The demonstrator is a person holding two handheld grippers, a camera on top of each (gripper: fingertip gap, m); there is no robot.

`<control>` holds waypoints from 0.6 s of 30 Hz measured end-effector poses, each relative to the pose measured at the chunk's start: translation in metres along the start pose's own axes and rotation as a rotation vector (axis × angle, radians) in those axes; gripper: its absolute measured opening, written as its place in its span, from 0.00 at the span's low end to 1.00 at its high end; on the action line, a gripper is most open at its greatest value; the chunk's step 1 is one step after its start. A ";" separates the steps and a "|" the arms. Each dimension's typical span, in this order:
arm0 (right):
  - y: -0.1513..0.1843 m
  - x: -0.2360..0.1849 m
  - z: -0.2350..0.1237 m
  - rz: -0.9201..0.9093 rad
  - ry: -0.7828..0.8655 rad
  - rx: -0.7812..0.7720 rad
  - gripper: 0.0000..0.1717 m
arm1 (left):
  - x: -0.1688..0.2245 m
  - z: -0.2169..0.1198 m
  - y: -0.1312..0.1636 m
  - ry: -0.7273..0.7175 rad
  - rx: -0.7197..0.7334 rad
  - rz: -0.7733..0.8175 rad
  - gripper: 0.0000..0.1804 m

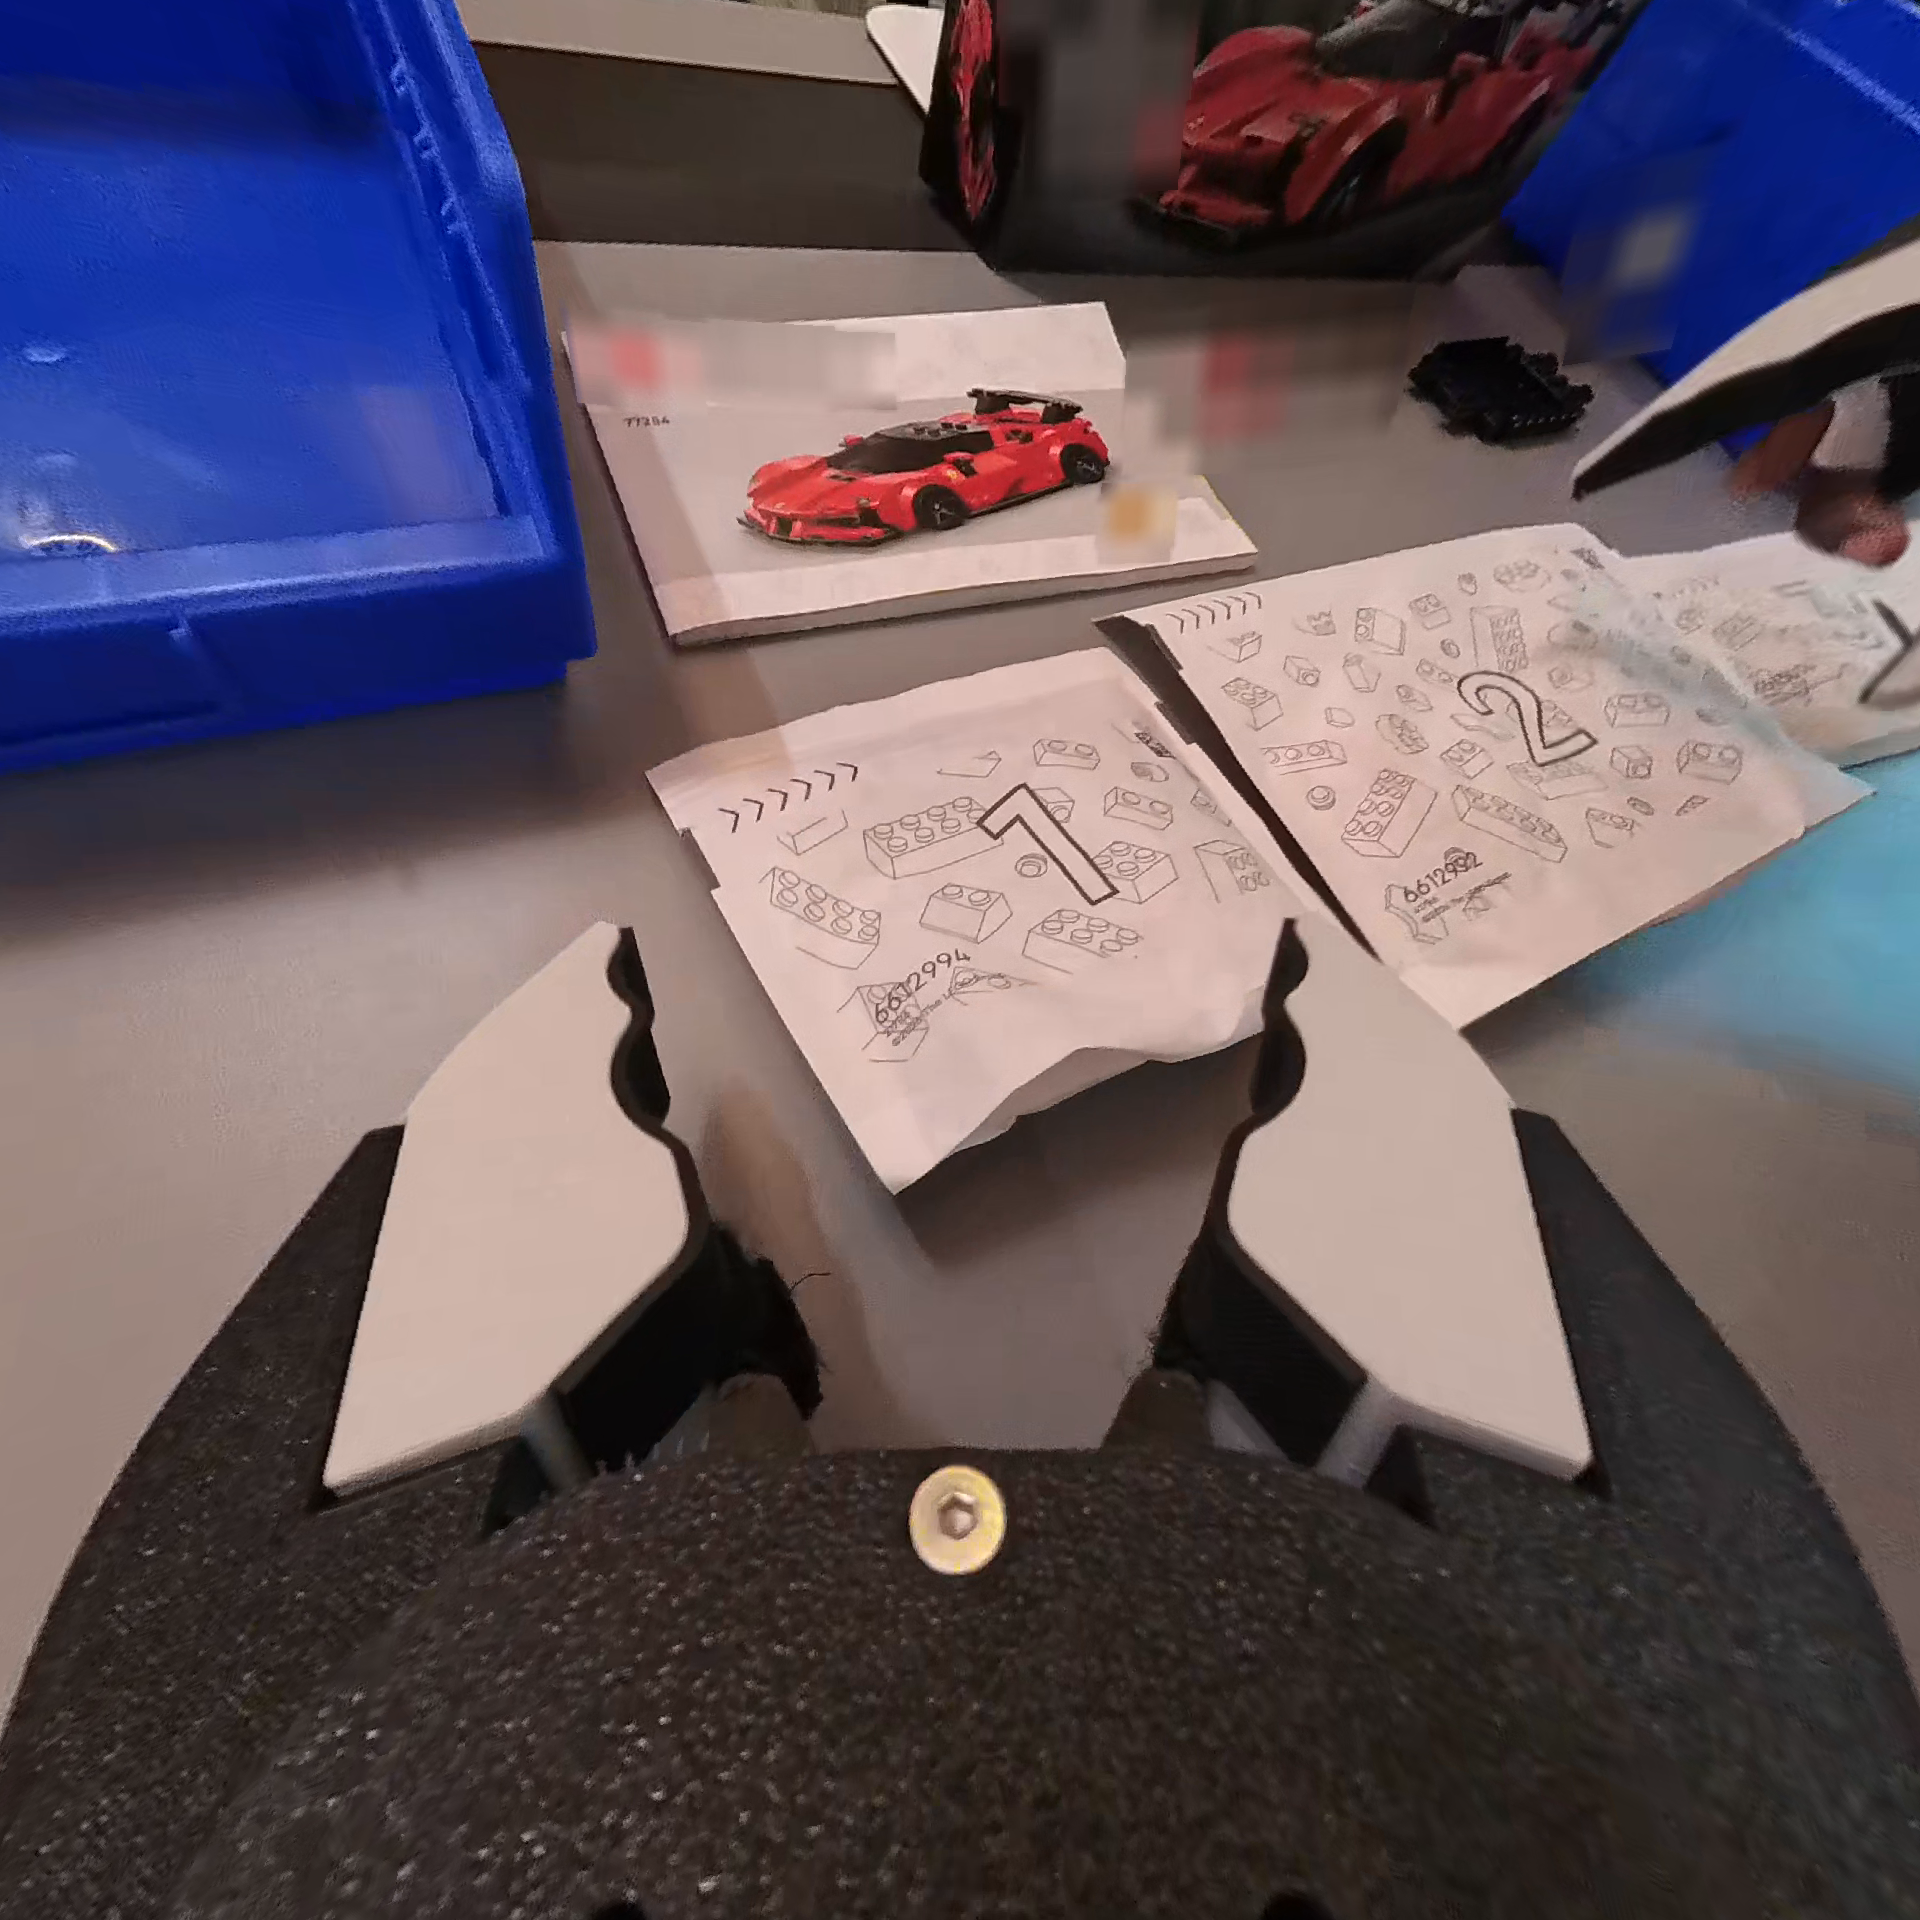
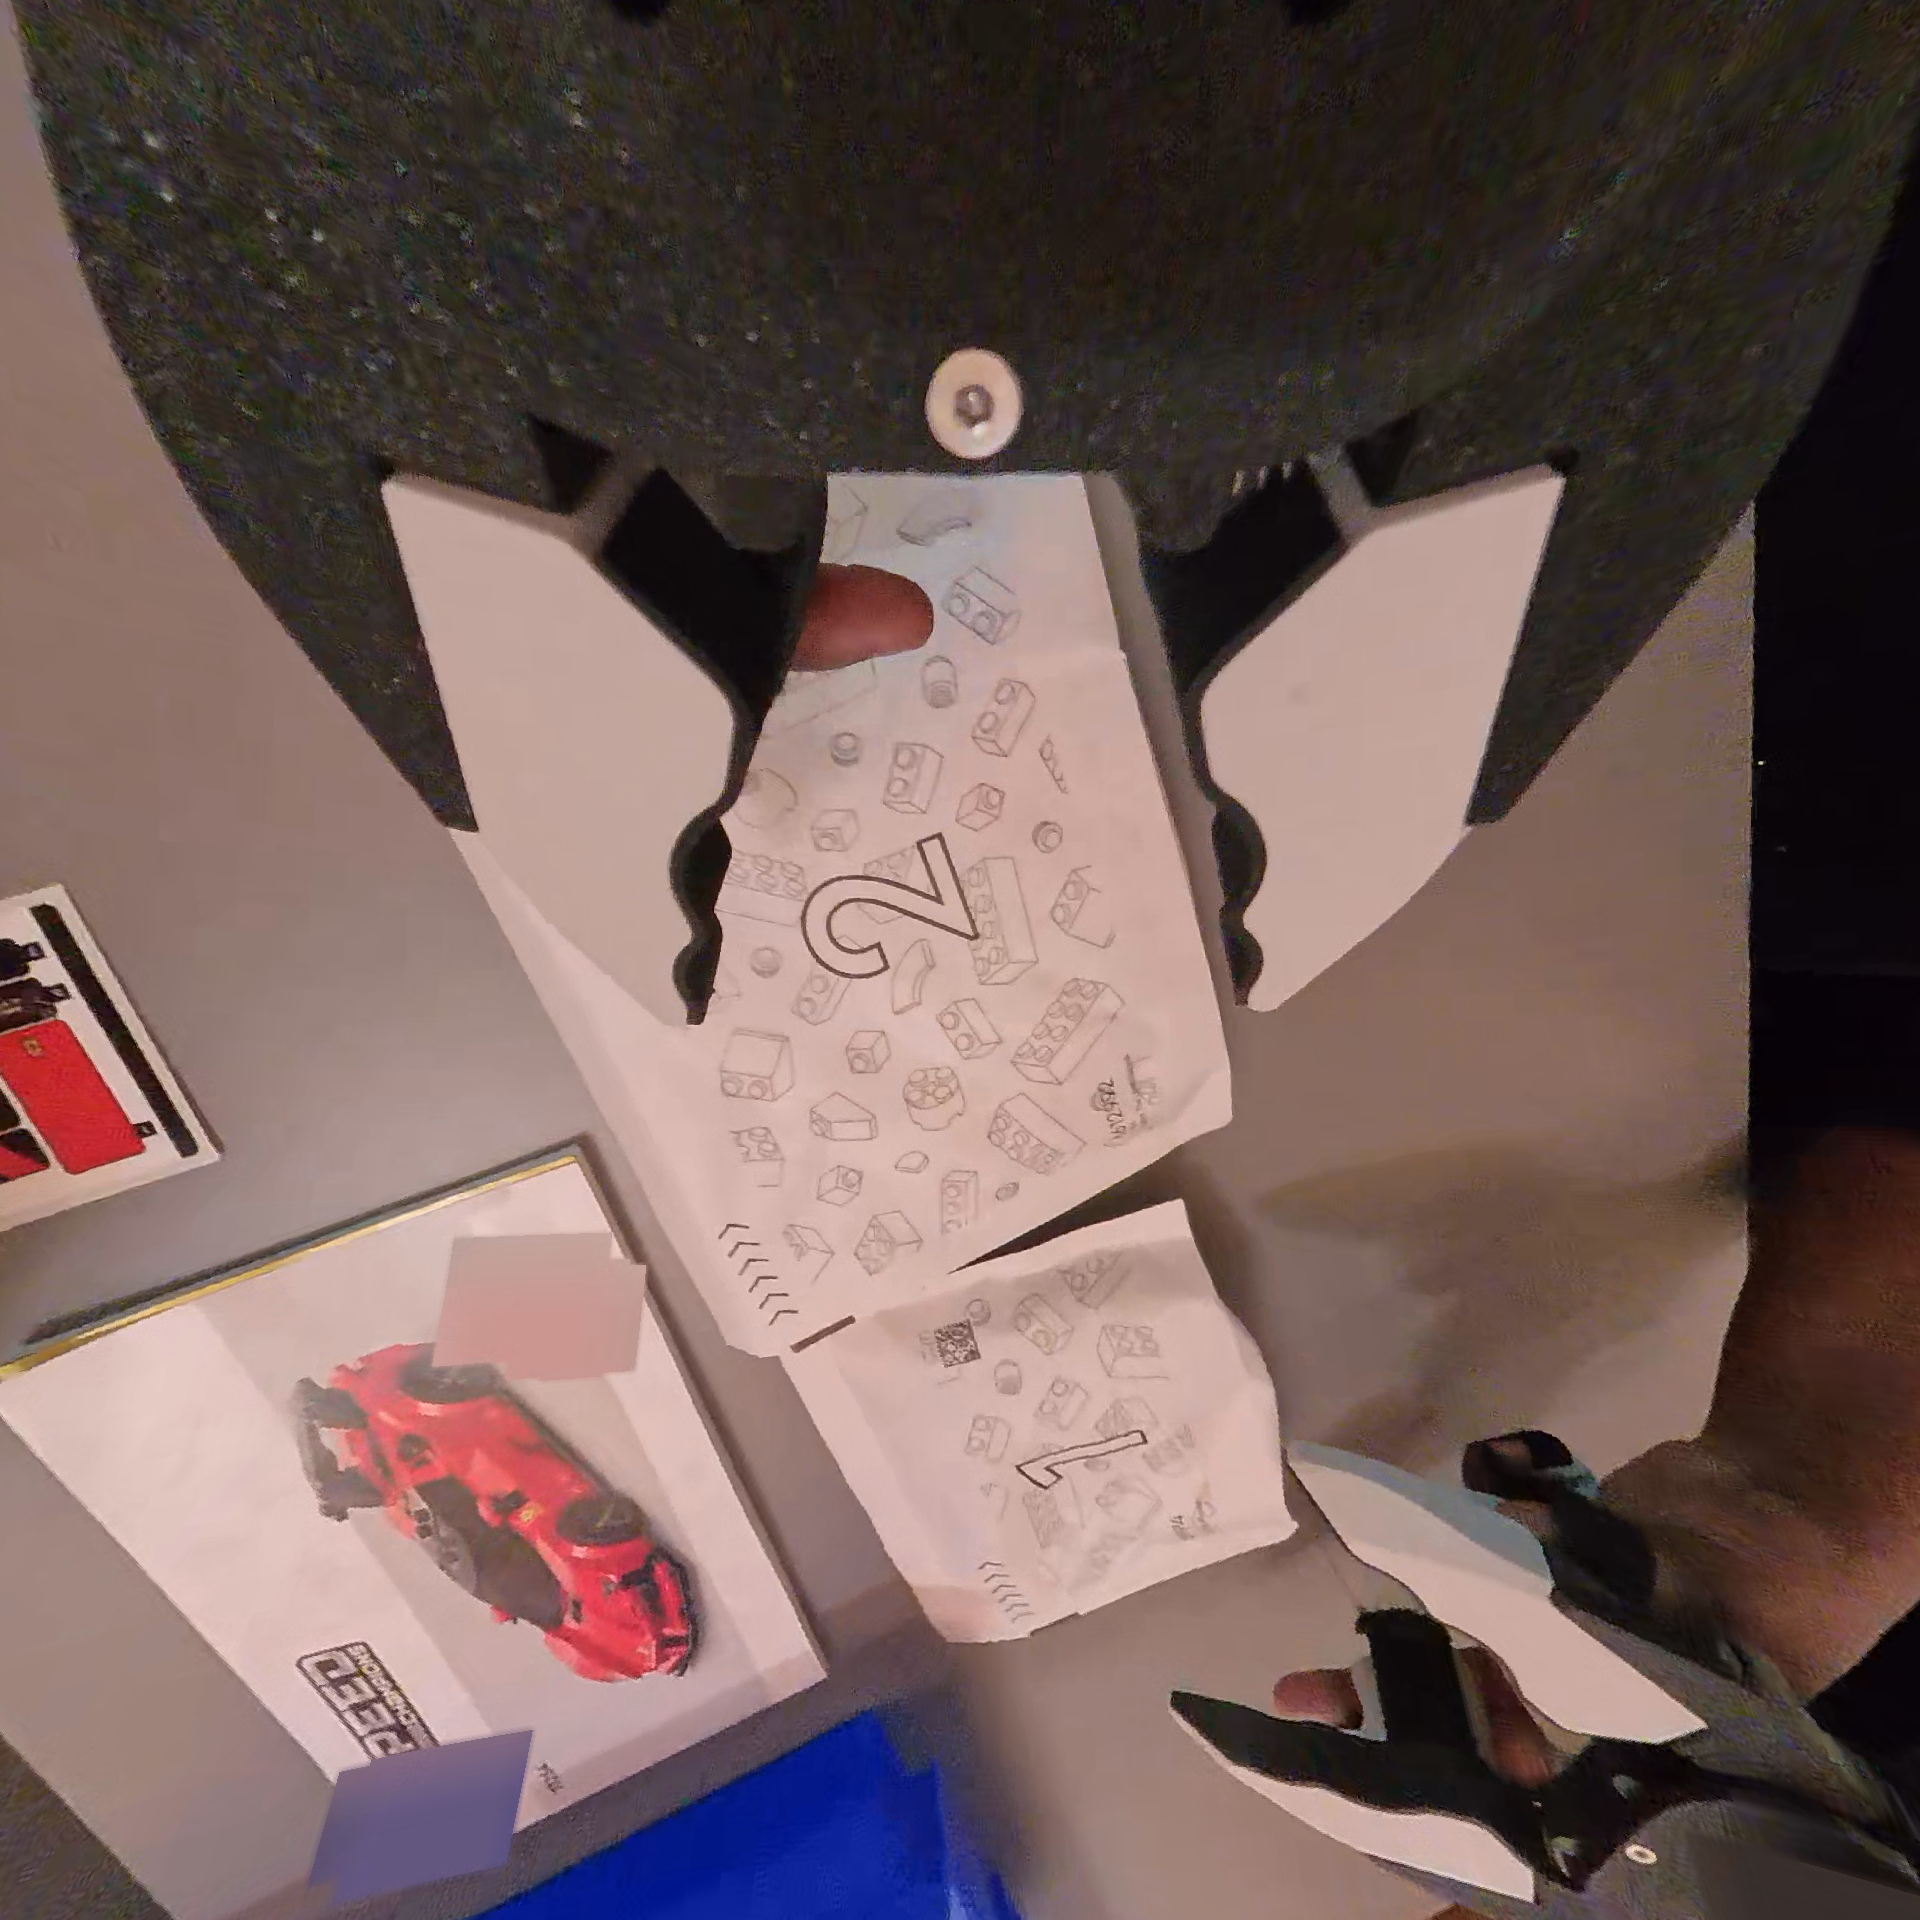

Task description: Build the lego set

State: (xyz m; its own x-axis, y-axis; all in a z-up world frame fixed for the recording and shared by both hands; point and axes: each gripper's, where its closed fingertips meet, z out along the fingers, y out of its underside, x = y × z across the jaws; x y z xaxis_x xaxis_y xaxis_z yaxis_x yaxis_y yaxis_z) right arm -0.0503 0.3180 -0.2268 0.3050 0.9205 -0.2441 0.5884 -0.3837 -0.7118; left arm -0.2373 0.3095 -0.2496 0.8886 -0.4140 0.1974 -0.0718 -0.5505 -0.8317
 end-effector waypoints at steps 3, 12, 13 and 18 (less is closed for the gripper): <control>0.002 0.019 -0.007 -0.024 0.012 -0.044 0.49 | -0.002 -0.003 -0.001 -0.025 0.006 0.018 0.61; 0.009 0.073 0.014 -0.039 -0.145 -0.219 0.29 | 0.063 -0.010 -0.032 0.121 0.063 0.122 0.45; 0.011 0.075 0.018 -0.044 -0.146 -0.240 0.29 | 0.069 -0.007 -0.030 0.125 0.053 0.141 0.44; 0.021 0.080 0.036 -0.085 -0.136 -0.320 0.30 | 0.081 0.008 -0.017 0.153 -0.013 0.163 0.43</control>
State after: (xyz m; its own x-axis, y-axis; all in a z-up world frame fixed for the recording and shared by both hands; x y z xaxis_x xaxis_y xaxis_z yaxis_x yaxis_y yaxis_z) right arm -0.0403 0.3861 -0.2848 0.1549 0.9434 -0.2934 0.8186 -0.2888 -0.4964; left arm -0.1603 0.2916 -0.2235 0.7861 -0.6025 0.1379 -0.2155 -0.4762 -0.8525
